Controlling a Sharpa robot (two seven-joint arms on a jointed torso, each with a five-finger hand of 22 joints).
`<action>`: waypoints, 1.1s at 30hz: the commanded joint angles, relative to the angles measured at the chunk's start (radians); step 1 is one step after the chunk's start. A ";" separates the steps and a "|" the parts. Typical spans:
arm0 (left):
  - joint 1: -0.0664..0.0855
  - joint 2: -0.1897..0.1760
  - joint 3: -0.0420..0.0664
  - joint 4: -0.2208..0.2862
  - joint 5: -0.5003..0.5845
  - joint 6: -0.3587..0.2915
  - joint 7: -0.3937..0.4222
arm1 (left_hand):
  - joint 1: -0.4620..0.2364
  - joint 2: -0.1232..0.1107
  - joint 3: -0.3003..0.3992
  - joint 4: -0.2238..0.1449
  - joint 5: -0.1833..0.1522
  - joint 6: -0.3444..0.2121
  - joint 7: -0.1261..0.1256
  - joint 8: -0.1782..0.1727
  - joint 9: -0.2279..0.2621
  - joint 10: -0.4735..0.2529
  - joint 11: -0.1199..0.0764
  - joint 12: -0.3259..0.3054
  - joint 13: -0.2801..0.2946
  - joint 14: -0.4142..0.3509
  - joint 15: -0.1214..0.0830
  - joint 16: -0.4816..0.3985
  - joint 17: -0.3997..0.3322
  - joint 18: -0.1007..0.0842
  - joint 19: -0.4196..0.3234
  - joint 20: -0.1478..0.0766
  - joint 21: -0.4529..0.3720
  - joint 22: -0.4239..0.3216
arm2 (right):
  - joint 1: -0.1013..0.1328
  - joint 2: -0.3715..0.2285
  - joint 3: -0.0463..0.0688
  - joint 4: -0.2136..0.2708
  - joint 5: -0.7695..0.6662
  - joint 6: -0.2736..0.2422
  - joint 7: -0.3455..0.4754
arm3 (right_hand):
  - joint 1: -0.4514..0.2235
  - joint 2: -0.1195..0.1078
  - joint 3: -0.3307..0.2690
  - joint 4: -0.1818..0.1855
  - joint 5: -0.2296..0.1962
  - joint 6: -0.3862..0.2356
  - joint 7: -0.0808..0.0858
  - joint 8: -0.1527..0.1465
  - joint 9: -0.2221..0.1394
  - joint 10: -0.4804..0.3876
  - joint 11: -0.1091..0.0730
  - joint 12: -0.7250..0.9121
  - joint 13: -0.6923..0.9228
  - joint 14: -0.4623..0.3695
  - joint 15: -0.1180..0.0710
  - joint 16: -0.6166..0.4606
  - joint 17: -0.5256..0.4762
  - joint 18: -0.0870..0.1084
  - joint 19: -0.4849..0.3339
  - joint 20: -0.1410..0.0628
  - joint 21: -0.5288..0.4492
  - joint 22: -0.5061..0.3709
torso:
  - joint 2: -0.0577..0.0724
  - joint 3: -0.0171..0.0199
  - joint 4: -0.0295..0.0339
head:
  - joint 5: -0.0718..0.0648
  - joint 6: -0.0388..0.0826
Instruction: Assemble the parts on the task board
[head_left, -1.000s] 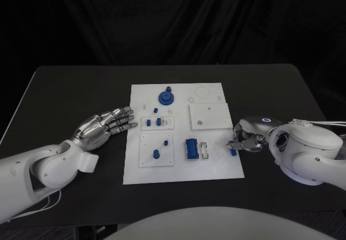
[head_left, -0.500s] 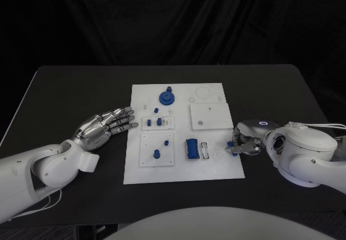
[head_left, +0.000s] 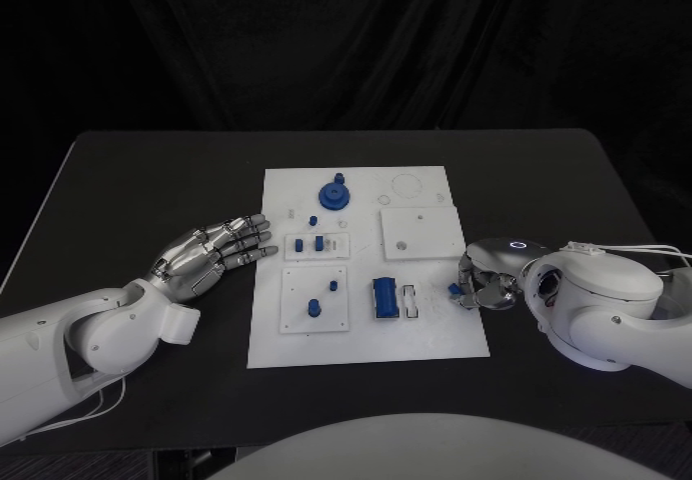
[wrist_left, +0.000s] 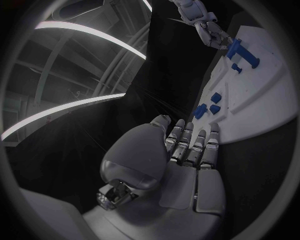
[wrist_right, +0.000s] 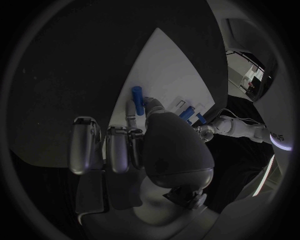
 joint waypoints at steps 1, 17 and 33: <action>-0.003 0.000 0.000 0.001 0.004 0.015 0.004 | -0.009 -0.002 0.007 0.000 0.004 0.003 0.025 0.006 0.001 0.004 0.001 0.004 0.001 0.000 -0.004 0.004 0.001 -0.013 0.005 -0.001 -0.004 -0.001 | -0.008 0.001 -0.006 -0.007 0.055 -0.058 0.028 | -0.047 -0.071 0.303 -0.116 -0.002 0.014 0.002 0.009 -0.036 0.106 0.008 0.003 0.262 0.075 0.008 0.003 0.123 0.001 0.028 0.005 0.004 0.201 | 0.000 -0.0003 -0.0008 | 0.002 0.000; -0.005 0.001 0.000 0.000 0.004 0.017 0.003 | -0.010 0.000 0.011 -0.001 0.004 0.004 0.025 0.006 0.001 0.007 0.003 0.007 0.001 -0.001 -0.005 0.004 0.001 -0.012 0.004 -0.001 -0.004 -0.002 | -0.008 0.016 -0.005 -0.004 0.643 -0.339 0.295 | -0.161 -0.107 0.440 -0.154 0.024 0.007 0.002 0.026 -0.025 0.106 0.010 0.003 0.262 0.070 0.007 -0.010 0.102 0.006 0.018 0.008 -0.021 0.193 | 0.000 0.0003 0.0000 | -0.001 0.000; -0.005 0.005 0.000 -0.001 0.004 0.018 0.004 | -0.011 0.000 0.013 -0.001 0.004 0.004 0.026 0.006 0.001 0.010 0.005 0.009 0.002 -0.001 -0.006 0.004 0.001 -0.011 0.003 -0.001 -0.004 -0.002 | -0.011 0.064 -0.005 -0.044 0.776 -0.282 0.282 | -0.253 -0.092 0.451 -0.138 -0.075 -0.009 -0.001 0.035 -0.023 0.106 0.008 0.003 0.262 0.068 0.006 -0.013 0.096 0.008 0.014 0.007 -0.029 0.191 | 0.000 -0.0018 0.0010 | 0.003 0.000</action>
